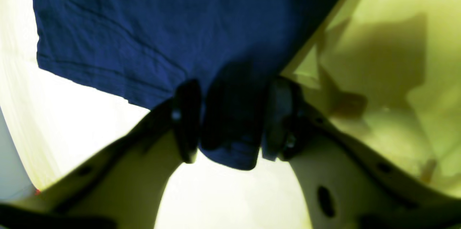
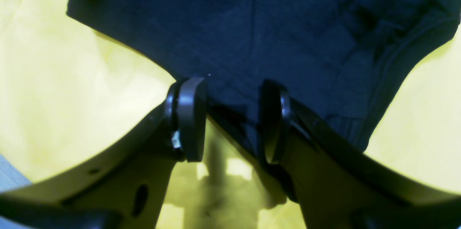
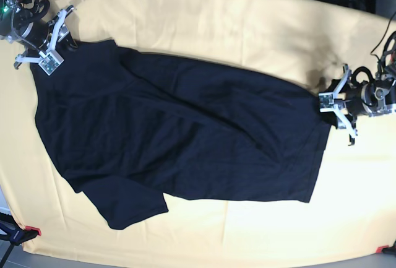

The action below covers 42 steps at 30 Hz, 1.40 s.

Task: Fold the T-shirt properly
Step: 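Regrasp the folded shirt edge with both grippers at the collar and hem, then pull the gripped shirt edge away from the sleeve with both grippers, smoothing the shirt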

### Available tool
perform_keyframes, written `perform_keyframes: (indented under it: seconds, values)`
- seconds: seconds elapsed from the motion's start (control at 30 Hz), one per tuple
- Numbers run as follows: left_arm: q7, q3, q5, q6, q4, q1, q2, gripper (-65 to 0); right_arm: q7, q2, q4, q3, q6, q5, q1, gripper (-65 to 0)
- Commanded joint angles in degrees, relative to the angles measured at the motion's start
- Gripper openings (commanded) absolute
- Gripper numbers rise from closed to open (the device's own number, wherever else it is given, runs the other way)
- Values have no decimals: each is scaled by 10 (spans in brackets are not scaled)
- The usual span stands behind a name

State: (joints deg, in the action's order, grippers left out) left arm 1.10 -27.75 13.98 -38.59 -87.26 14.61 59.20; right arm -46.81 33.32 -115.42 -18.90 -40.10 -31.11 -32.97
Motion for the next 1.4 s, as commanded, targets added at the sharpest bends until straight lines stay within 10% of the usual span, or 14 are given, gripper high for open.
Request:
perform_keyframes:
  seconds: [0.0,0.17,1.2,1.37]
  values:
    - [6,7,-5,7,-4,12,12,-441,9,10,-7,-6,1,-6,1,-374]
    - [2,7,-5,-6,-4,11,3,-650,20,10,-7,-6,1,-6,2,-374]
    - [-11,7,-53,-11,-4,13,0,-650,103,10,59,33,18,151,-13,-303]
    - [-11,7,-53,-11,-4,13,0,-650,103,10,59,33,30,151,-13,-418]
